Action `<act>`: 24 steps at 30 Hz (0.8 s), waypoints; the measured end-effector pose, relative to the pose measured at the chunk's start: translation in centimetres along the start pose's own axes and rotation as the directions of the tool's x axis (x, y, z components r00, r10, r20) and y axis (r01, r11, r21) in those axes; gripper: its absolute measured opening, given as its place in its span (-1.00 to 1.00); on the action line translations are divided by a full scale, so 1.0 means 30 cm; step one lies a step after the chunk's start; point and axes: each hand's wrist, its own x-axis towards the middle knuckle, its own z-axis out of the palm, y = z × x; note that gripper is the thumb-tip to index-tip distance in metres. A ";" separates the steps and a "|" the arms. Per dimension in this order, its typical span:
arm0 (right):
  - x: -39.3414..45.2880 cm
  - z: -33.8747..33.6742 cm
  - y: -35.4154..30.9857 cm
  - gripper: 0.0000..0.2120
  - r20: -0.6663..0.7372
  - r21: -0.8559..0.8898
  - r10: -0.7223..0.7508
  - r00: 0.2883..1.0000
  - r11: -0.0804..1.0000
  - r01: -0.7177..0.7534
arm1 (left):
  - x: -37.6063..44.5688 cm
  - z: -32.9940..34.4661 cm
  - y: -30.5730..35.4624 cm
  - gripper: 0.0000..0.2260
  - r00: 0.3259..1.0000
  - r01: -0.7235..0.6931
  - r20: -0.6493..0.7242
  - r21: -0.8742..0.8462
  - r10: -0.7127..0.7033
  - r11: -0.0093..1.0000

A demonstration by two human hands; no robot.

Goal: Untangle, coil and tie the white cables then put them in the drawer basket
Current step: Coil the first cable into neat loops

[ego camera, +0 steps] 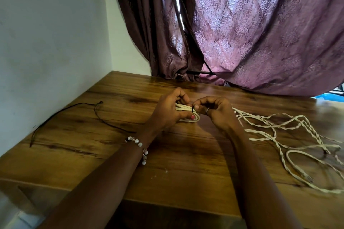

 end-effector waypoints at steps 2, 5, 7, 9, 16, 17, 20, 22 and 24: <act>0.000 -0.001 0.000 -0.90 0.006 0.035 0.027 1.000 0.999 -0.027 | 0.000 0.000 -0.001 -0.57 1.000 0.003 -0.002 0.004 -0.003 1.000; 0.001 0.000 0.001 -0.89 0.002 0.089 0.073 0.997 0.993 -0.073 | -0.003 0.001 0.004 -0.58 1.000 0.007 -0.004 -0.009 -0.007 1.000; 0.003 0.002 0.002 -0.88 -0.004 0.099 0.079 0.997 0.992 -0.078 | -0.005 0.001 0.008 -0.58 1.000 -0.003 -0.004 -0.001 0.003 1.000; 0.004 0.001 0.006 -0.87 -0.007 0.111 0.081 0.997 0.991 -0.080 | -0.004 0.001 0.007 -0.58 1.000 -0.005 -0.006 0.008 0.005 1.000; 0.001 0.002 0.007 -0.88 -0.019 0.115 0.063 0.998 0.992 -0.061 | -0.005 0.003 0.007 -0.58 1.000 -0.005 -0.001 0.003 0.005 1.000; 0.002 0.004 0.009 -0.87 -0.027 0.118 0.063 0.998 0.991 -0.059 | -0.005 0.002 0.007 -0.58 1.000 -0.003 0.002 0.000 0.003 1.000; 0.002 0.010 0.015 -0.85 -0.036 0.121 0.064 0.997 0.991 -0.059 | -0.004 0.003 0.005 -0.59 1.000 -0.001 0.002 -0.003 0.001 1.000; 0.002 0.012 0.017 -0.85 -0.033 0.120 0.064 0.997 0.991 -0.060 | -0.003 0.004 0.003 -0.59 1.000 -0.003 0.001 -0.001 0.003 1.000; 0.000 0.011 0.014 -0.85 -0.038 0.120 0.069 0.997 0.991 -0.064 | -0.002 0.005 0.000 -0.59 1.000 -0.009 0.001 0.003 0.009 1.000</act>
